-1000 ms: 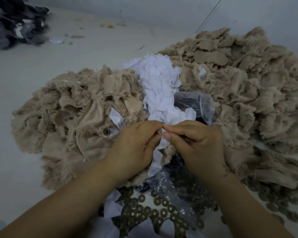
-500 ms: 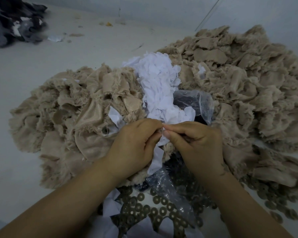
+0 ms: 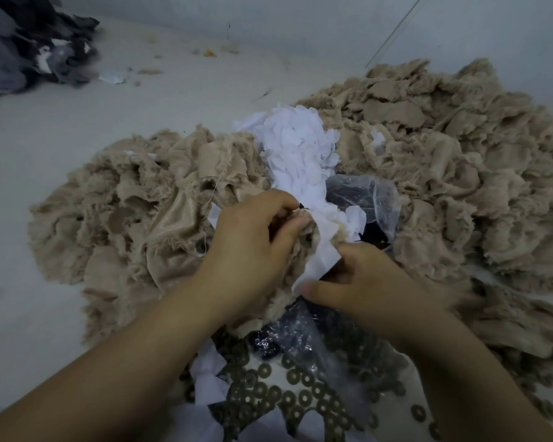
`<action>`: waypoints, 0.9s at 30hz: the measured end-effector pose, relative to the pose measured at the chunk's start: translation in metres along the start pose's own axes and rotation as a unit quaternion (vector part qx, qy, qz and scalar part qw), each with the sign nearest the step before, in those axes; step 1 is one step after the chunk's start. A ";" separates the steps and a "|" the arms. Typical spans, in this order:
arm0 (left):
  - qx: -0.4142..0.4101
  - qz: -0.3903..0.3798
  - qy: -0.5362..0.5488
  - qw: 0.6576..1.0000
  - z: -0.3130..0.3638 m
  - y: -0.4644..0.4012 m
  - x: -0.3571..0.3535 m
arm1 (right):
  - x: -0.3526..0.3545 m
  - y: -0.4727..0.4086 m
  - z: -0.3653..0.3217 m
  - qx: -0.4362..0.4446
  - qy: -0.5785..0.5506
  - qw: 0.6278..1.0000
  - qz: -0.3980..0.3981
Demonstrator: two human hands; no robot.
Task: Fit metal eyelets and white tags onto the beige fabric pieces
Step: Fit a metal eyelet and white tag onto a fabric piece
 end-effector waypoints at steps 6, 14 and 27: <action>-0.001 0.026 0.029 0.999 0.004 0.005 0.002 | -0.008 -0.004 0.003 0.043 -0.173 0.981 0.081; 0.003 -0.053 0.044 0.998 0.003 0.024 -0.004 | -0.013 -0.005 -0.006 0.088 -0.516 0.852 0.000; 0.102 -0.073 0.364 0.923 -0.006 0.018 -0.011 | -0.016 -0.008 -0.006 0.118 -0.527 0.841 0.042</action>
Point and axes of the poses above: each hand's wrist, its own y-axis away from the middle knuckle, its own x-axis out of the back of the hand, z = x × y, the point moved 3 cm from there along -y, towards the middle knuckle, and after that the axes turned 15 degrees about -z, right-handed, at the moved point
